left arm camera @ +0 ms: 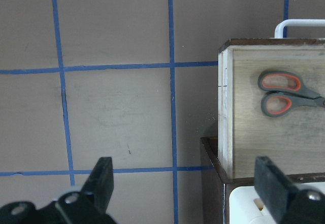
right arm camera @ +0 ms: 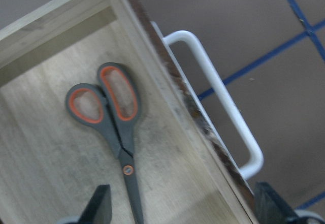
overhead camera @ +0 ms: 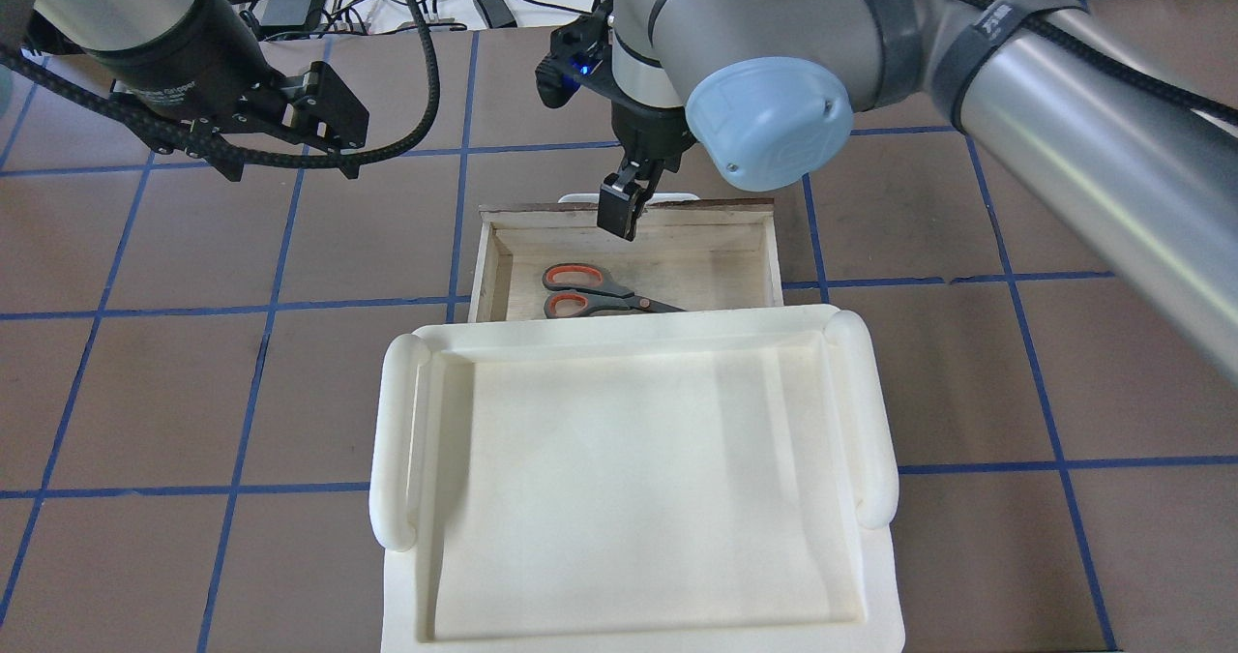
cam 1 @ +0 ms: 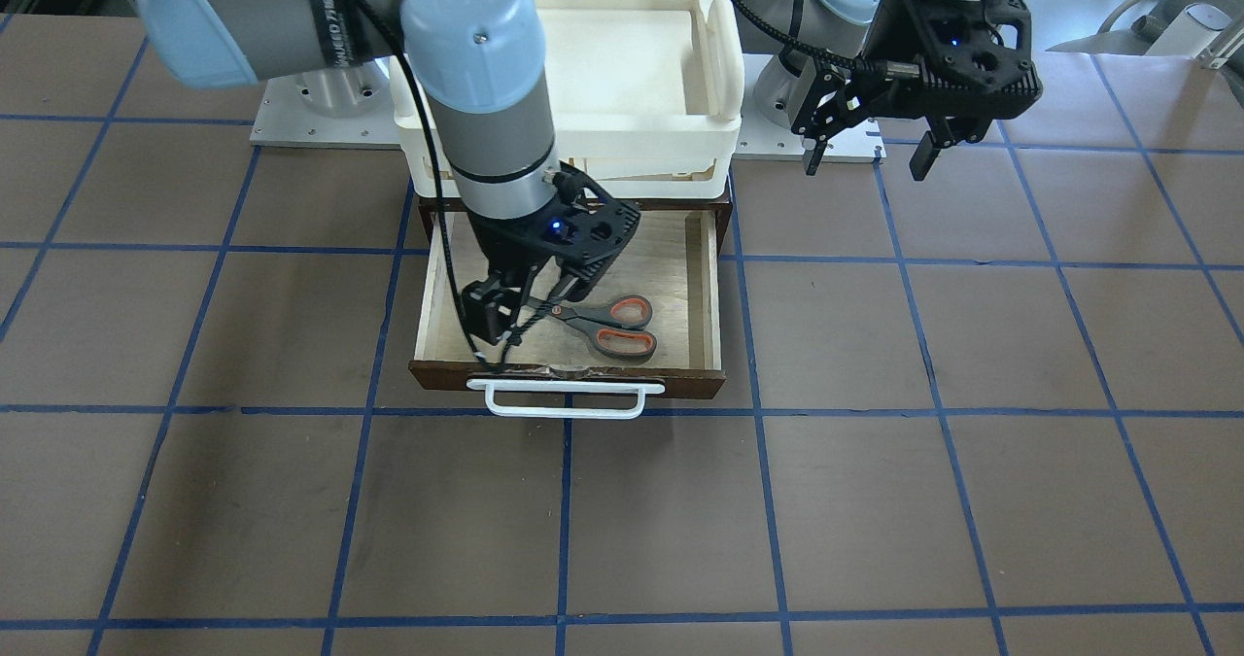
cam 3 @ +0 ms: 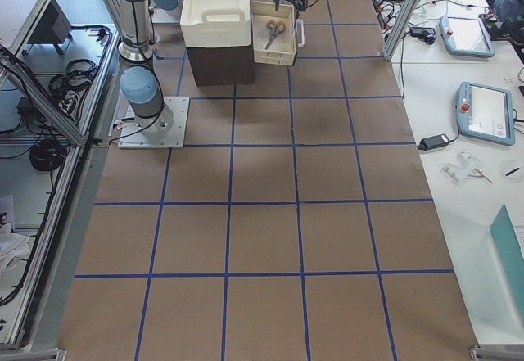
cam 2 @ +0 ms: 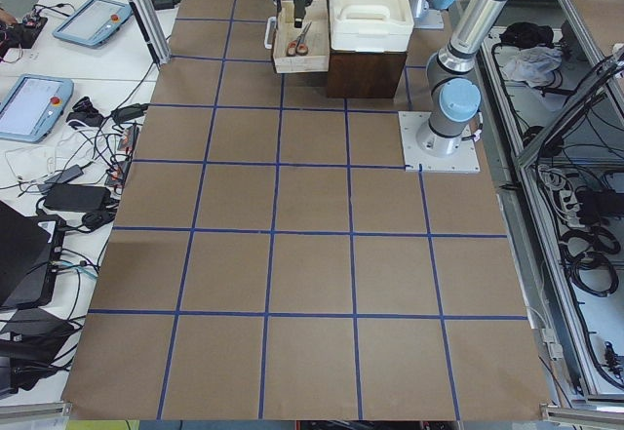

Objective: Put scissors in drawer and close it
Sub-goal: 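Raise the right gripper away while the left arm moves toward the drawer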

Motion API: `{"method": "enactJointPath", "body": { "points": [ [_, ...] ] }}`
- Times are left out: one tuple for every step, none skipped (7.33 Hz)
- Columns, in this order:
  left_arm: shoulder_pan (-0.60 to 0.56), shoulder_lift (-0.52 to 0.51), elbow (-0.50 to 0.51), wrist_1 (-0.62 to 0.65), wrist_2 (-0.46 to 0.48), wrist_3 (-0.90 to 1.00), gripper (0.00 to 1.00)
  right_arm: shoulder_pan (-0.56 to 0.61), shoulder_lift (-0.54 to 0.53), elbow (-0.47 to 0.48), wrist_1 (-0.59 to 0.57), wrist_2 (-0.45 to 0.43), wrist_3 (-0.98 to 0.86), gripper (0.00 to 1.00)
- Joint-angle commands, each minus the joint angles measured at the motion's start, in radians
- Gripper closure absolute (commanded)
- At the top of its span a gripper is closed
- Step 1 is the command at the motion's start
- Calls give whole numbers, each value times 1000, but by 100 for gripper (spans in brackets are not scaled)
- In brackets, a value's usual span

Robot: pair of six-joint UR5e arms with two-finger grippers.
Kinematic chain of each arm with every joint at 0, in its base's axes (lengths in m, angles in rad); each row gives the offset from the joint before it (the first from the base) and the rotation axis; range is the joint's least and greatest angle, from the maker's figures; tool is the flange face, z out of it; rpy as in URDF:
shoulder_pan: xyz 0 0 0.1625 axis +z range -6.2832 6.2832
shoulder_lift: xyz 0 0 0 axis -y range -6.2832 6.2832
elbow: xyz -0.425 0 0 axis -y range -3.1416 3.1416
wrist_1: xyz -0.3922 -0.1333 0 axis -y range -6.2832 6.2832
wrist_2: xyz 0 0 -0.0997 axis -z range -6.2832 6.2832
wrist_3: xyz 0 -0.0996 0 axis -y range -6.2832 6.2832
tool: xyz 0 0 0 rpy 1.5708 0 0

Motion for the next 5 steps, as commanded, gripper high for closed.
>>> {"method": "enactJointPath", "body": {
  "points": [
    [-6, -40, 17, 49, -13, -10, 0, -168, -67, 1, 1, -3, 186, 0],
    [-33, -74, 26, 78, -10, -15, 0, -231, -94, 1, 51, -2, 257, 0],
    [-78, -137, 50, 162, -11, -19, 0, -279, -132, 10, 76, -11, 345, 0],
    [-99, -216, 114, 181, -8, -16, 0, -304, -157, 10, 101, -85, 356, 0],
    [-109, -308, 209, 188, -11, -16, 0, -316, -185, 12, 101, -117, 358, 0]
  ]
}}
